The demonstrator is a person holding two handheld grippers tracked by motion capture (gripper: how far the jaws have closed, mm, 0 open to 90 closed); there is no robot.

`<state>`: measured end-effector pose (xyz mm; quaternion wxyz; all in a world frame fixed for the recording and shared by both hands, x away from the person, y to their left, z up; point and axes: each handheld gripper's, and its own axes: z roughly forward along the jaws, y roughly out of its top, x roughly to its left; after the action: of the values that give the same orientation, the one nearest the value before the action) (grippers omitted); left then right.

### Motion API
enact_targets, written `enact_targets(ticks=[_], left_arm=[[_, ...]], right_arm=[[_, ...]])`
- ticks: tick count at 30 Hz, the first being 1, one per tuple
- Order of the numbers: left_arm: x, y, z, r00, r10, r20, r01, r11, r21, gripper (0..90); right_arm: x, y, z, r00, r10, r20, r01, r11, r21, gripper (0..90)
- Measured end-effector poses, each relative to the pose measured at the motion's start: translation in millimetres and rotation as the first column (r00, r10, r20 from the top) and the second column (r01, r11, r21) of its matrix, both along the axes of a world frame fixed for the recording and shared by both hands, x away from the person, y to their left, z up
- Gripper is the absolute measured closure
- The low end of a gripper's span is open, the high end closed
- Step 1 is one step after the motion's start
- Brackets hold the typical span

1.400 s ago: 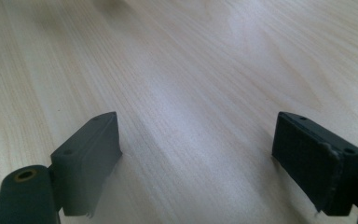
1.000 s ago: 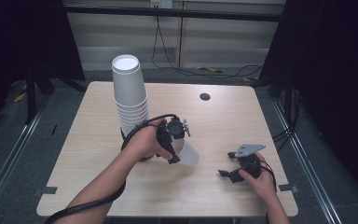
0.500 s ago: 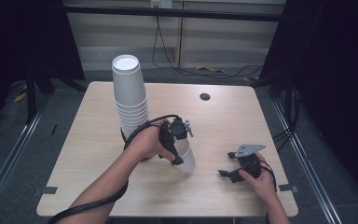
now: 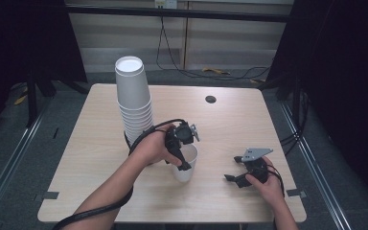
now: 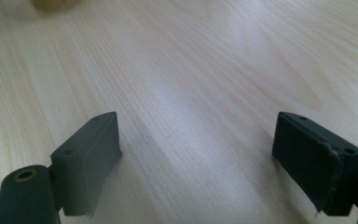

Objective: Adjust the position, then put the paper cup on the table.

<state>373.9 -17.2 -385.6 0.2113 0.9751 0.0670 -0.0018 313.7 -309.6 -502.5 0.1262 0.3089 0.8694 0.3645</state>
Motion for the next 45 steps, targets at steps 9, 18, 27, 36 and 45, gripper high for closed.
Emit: enact_targets(ticks=[9,18,27,36,45], left_arm=[[0.0,2.5,-4.1,1.0000,0.003,-0.003,-0.003,0.9996,-0.026,5.8],[-1.2,4.8,-13.9,0.9998,0.017,0.004,-0.017,0.9986,-0.050,5.3],[-7.2,7.2,-20.2,0.9996,0.029,-0.006,-0.030,0.9948,-0.097,4.6],[-10.0,8.2,-26.6,0.9990,0.039,-0.022,-0.041,0.9918,-0.121,3.9],[-14.6,14.2,-32.2,0.9986,0.047,-0.023,-0.050,0.9890,-0.139,3.7]], right_arm=[[0.1,-0.1,0.0,1.0000,0.002,-0.001,-0.002,1.0000,0.001,14.6],[0.0,-0.1,0.1,1.0000,0.003,-0.003,-0.003,1.0000,0.000,14.6],[0.1,-0.1,0.0,1.0000,0.005,-0.004,-0.005,1.0000,0.001,14.5],[0.1,-0.1,0.0,1.0000,0.005,-0.005,-0.005,1.0000,0.001,14.4],[0.0,-0.1,0.1,1.0000,0.004,-0.004,-0.004,1.0000,0.000,14.4]])
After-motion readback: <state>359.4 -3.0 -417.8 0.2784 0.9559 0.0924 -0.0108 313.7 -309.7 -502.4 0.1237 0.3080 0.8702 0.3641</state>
